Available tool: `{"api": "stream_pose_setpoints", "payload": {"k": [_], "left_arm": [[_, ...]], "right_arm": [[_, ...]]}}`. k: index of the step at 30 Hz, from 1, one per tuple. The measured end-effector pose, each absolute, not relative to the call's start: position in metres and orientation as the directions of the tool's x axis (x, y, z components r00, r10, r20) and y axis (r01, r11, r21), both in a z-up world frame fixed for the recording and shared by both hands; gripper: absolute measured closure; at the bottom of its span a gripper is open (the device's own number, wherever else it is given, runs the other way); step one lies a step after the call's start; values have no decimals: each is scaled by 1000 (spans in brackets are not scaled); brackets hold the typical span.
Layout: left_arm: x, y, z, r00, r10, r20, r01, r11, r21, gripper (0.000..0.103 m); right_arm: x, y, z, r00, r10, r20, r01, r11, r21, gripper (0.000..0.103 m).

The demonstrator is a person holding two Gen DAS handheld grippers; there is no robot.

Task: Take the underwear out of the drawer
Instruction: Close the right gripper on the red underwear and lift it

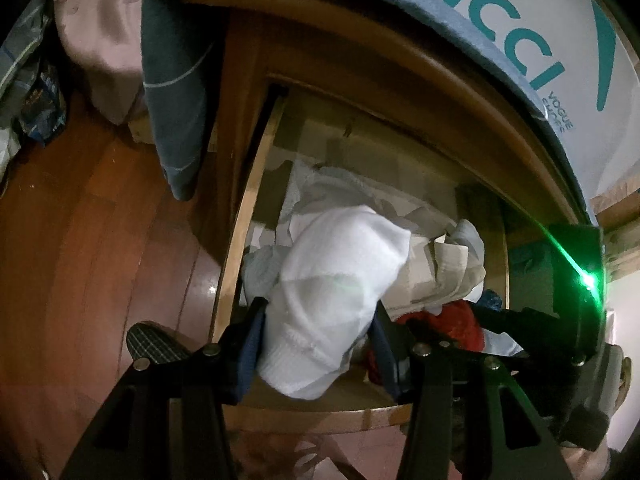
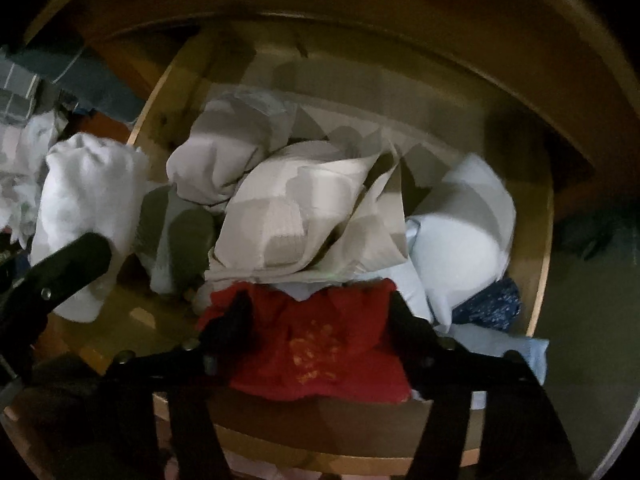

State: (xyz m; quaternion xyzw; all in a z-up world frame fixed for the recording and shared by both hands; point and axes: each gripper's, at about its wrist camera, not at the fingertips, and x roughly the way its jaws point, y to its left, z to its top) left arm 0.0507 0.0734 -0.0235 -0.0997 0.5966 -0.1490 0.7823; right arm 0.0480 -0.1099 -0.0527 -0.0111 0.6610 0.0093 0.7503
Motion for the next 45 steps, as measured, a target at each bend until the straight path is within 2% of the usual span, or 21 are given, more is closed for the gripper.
{"api": "stream_pose_setpoints", "payload": {"k": [3,10,14,15,16,17,18,19,20,26,35,37,38,39,40,41,42,45], "left_arm": [[51,73,-25,236,-353,-905,114,935,-335,53],[53,74,-26,235,-355,-905,108,935,-339,53],[53,75,-26,235,-358,-904,108,934,-341,53],[53,75,-26,234,-360,-903,110,933,-344,53],[53,75,-26,235,-361,-903,109,932,-345,53],[53,75,-26,235,-362,-902,111,932,-345,53],[53,75,-26,234,-361,-903,113,932,-343,52],[53,75,-26,233,-359,-904,114,933,-342,53],[53,75,-26,232,-358,-904,113,933,-341,53],[55,77,-26,236,-367,-900,98,930,-354,53],[54,76,-24,239,-374,-896,108,927,-359,53],[54,76,-25,238,-370,-898,107,929,-355,53],[54,76,-25,237,-369,-899,106,929,-354,52],[55,76,-25,236,-370,-899,106,929,-354,52],[55,76,-25,236,-369,-899,105,929,-354,52],[55,77,-26,236,-367,-900,102,930,-353,52],[56,76,-25,236,-366,-900,101,930,-352,52],[56,76,-25,237,-368,-899,96,930,-356,52]], "right_arm": [[46,-114,-50,148,15,-989,-15,1000,13,56],[43,-123,-40,175,56,-983,17,998,59,67],[34,-126,-28,194,71,-978,14,997,75,79],[35,-125,-29,189,79,-979,3,997,82,80],[35,-125,-30,185,95,-978,-7,995,95,77],[36,-127,-34,178,110,-978,-5,994,111,61],[37,-128,-36,166,119,-979,5,993,121,33],[37,-129,-41,149,136,-979,22,990,141,19],[37,-131,-43,150,155,-977,37,986,162,10],[44,-116,-62,101,98,-990,14,995,100,3],[50,-114,-83,40,83,-996,-1,997,83,0],[49,-113,-80,57,79,-995,-8,997,78,5],[47,-112,-76,71,74,-995,-17,997,73,15],[45,-111,-71,87,67,-994,-25,998,65,30],[42,-108,-63,109,42,-993,-37,999,38,38],[42,-108,-59,122,30,-992,-42,999,25,52],[41,-108,-56,129,28,-991,-43,999,22,57],[38,-113,-51,144,23,-989,-40,999,17,62]]}}
